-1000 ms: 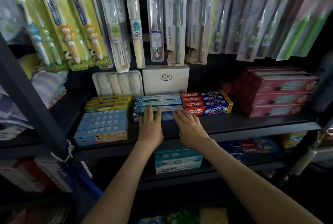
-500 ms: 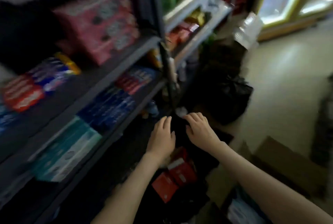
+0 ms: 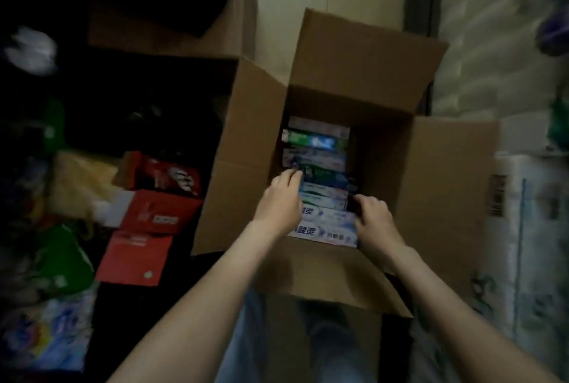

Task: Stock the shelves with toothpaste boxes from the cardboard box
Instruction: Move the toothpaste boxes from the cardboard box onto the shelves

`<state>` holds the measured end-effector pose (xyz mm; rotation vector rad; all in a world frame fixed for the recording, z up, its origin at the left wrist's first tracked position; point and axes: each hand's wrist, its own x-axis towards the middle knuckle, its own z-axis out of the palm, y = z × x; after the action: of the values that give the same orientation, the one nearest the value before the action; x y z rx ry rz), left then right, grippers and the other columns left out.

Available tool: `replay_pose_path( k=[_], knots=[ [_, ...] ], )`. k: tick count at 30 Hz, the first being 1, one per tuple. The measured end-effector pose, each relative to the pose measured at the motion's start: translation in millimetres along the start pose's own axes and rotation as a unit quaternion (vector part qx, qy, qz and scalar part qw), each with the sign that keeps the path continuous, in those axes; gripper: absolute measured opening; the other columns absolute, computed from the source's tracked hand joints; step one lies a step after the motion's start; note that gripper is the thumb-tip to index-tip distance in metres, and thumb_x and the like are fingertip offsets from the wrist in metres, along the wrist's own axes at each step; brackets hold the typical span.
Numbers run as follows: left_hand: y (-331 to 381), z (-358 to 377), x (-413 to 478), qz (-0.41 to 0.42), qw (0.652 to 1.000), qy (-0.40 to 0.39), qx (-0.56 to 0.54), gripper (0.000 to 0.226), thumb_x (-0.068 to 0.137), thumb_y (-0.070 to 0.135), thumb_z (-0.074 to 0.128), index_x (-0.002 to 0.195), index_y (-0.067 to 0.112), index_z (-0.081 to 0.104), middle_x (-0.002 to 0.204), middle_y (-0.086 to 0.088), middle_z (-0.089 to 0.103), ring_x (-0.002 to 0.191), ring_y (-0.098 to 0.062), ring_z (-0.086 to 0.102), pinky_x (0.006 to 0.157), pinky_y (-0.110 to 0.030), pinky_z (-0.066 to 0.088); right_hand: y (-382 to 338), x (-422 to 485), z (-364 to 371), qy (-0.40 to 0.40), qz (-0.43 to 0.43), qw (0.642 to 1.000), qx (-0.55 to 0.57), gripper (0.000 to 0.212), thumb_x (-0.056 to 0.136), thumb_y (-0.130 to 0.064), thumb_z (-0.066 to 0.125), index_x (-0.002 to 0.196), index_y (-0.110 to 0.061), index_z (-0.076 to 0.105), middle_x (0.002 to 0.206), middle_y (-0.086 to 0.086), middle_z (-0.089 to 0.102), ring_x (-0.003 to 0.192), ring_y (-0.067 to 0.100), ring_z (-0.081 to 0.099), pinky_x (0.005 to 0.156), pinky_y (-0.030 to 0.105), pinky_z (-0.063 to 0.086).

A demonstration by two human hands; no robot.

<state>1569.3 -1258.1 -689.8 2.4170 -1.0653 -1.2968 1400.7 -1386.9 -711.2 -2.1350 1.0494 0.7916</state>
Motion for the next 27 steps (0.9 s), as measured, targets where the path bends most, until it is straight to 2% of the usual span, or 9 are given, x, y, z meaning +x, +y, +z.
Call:
replay_pose_path(
  k=[6,9,11,13,15,20,24,25,27],
  knots=[
    [-25,95,90,-0.019,0.997,-0.034,0.067,0.068,0.096,0.026,0.048,0.151,0.012,0.012,0.157,-0.010,0.011,0.144,-0.026,0.012,0.117,-0.034,0.009,53,114,72,-0.002,0.040,0.997,0.063,0.049,0.090,-0.010,0.052,0.137,-0.015,0.040,0.132,0.008,0.047,0.122,0.029,0.046,0.102,0.041,0.040],
    [-43,132,122,-0.046,0.990,-0.062,0.118,0.074,0.094,0.028,0.049,0.152,0.011,0.006,0.157,-0.012,0.009,0.145,-0.026,0.008,0.118,-0.039,0.002,62,180,101,-0.039,0.043,0.996,0.068,0.049,0.092,-0.023,0.055,0.138,-0.016,0.038,0.136,0.008,0.047,0.121,0.026,0.047,0.103,0.037,0.039],
    [-49,154,137,-0.053,0.982,-0.097,0.151,0.075,0.094,0.027,0.048,0.152,0.010,0.004,0.158,-0.013,0.007,0.146,-0.026,0.005,0.118,-0.042,0.001,70,218,117,-0.072,0.051,0.996,0.009,0.064,0.090,-0.036,0.058,0.143,-0.015,0.030,0.145,0.010,0.038,0.132,0.027,0.036,0.110,0.039,0.028],
    [-51,169,145,-0.050,0.979,-0.110,0.162,0.073,0.095,0.027,0.048,0.151,0.009,0.005,0.158,-0.013,0.007,0.146,-0.026,0.003,0.118,-0.043,0.000,77,242,130,-0.104,0.056,0.991,-0.059,0.086,0.087,-0.043,0.060,0.151,-0.013,0.011,0.155,0.009,0.018,0.142,0.026,0.017,0.117,0.042,0.011],
    [-51,177,148,-0.040,0.981,-0.099,0.159,0.069,0.096,0.026,0.046,0.150,0.008,0.008,0.157,-0.014,0.009,0.146,-0.026,0.004,0.118,-0.042,-0.001,82,254,138,-0.095,0.063,0.989,-0.098,0.098,0.084,-0.045,0.064,0.151,-0.012,0.001,0.157,0.009,0.007,0.144,0.027,0.009,0.118,0.044,0.009],
    [-59,178,131,-0.048,0.981,-0.091,0.165,0.067,0.097,0.027,0.043,0.151,0.009,0.006,0.158,-0.015,0.004,0.146,-0.027,0.003,0.118,-0.044,-0.001,91,249,139,-0.063,0.133,0.981,-0.125,0.110,0.074,-0.055,0.072,0.150,-0.016,0.002,0.151,0.015,0.018,0.139,0.032,0.019,0.112,0.042,0.020],
    [-75,178,126,-0.050,0.974,-0.075,0.207,0.078,0.094,0.028,0.048,0.151,0.009,-0.002,0.159,-0.016,-0.002,0.146,-0.030,-0.003,0.117,-0.048,-0.004,103,250,146,-0.047,0.159,0.985,-0.042,0.113,0.071,-0.049,0.078,0.150,-0.015,0.004,0.154,0.012,0.018,0.143,0.026,0.015,0.117,0.040,0.009],
    [-77,179,126,-0.051,0.973,-0.078,0.209,0.080,0.094,0.028,0.049,0.151,0.009,-0.003,0.158,-0.016,-0.003,0.146,-0.030,-0.004,0.117,-0.048,-0.004,101,251,146,-0.046,0.154,0.986,-0.048,0.109,0.072,-0.046,0.077,0.149,-0.015,0.006,0.152,0.012,0.024,0.141,0.026,0.021,0.116,0.041,0.009],
    [-78,180,123,-0.053,0.973,-0.086,0.208,0.080,0.094,0.027,0.050,0.151,0.009,-0.004,0.158,-0.016,-0.004,0.146,-0.031,-0.004,0.117,-0.048,-0.003,89,247,141,-0.033,0.125,0.982,-0.135,0.087,0.079,-0.038,0.070,0.145,-0.012,0.020,0.142,0.012,0.039,0.133,0.028,0.034,0.112,0.044,0.018]
  ],
)
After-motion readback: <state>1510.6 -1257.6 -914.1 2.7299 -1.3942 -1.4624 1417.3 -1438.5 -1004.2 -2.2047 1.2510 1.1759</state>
